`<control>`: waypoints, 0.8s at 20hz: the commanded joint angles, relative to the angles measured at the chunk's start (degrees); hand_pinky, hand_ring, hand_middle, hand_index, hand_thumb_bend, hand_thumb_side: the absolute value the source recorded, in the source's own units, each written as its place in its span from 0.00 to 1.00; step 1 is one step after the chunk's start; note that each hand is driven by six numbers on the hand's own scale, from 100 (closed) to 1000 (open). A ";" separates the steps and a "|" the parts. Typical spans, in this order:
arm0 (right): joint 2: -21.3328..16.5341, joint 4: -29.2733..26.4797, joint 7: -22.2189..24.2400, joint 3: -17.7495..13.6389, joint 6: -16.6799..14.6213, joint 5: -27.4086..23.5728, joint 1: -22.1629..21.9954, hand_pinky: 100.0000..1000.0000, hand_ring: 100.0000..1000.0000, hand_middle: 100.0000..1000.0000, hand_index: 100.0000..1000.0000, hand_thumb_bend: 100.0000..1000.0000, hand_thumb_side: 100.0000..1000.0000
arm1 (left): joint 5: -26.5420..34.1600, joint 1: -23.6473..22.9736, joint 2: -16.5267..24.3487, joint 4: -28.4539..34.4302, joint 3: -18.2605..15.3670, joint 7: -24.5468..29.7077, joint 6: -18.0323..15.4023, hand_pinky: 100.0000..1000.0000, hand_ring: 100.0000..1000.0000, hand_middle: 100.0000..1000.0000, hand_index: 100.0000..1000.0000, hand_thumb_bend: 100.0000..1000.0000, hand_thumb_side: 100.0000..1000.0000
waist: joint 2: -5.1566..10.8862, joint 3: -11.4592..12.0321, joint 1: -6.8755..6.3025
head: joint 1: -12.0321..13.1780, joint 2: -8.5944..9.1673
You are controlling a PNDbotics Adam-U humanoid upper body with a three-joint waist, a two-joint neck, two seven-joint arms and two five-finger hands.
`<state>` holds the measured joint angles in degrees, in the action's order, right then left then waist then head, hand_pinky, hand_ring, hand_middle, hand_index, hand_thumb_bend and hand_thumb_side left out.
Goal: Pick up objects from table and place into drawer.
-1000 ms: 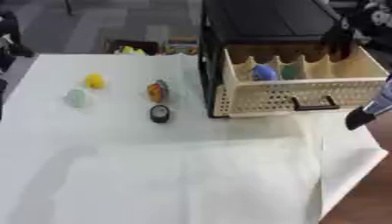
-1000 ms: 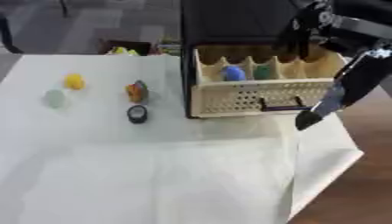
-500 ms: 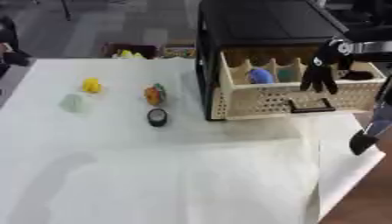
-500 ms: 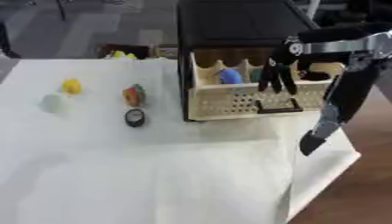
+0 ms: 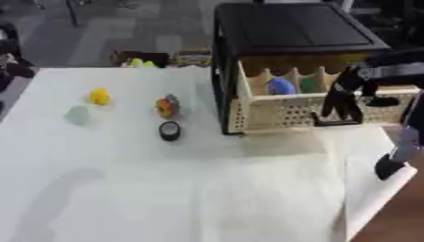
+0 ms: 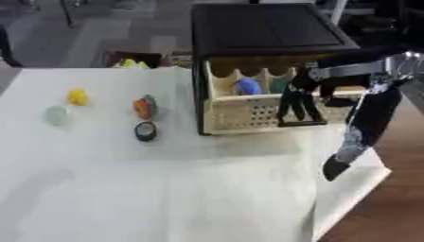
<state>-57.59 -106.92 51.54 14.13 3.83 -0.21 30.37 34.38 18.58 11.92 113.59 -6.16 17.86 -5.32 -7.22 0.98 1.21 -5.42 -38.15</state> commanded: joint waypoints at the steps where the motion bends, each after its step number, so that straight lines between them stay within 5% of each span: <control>1: -1.10 -0.74 0.30 -1.31 1.10 -0.77 -0.30 0.00 0.41 0.46 0.70 0.80 0.19 | -0.24 0.32 0.21 1.01 -0.07 -0.08 0.00 0.55 0.70 0.58 0.70 0.00 0.97 | 0.63 -0.27 0.03 | 0.12 0.70; 12: -2.25 -1.12 0.35 -2.37 4.07 -5.45 -5.36 0.03 0.51 0.55 0.74 0.68 0.25 | -0.71 0.06 0.39 1.01 -0.22 -0.39 0.38 0.55 0.70 0.58 0.70 0.00 0.97 | 0.78 -1.35 0.34 | 0.67 0.66; 16: -2.24 -1.52 0.26 -2.35 5.23 -7.13 -6.10 0.11 0.54 0.57 0.73 0.65 0.35 | -0.85 0.02 0.40 1.01 -0.25 -0.53 0.42 0.55 0.70 0.57 0.70 0.00 0.97 | 0.78 -1.44 0.33 | 0.71 0.43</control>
<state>-57.66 -107.63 51.89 12.72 8.62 -6.43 23.75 33.73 18.16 11.92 113.59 -6.18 17.47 -4.93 -7.17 -0.38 1.53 -4.83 -38.12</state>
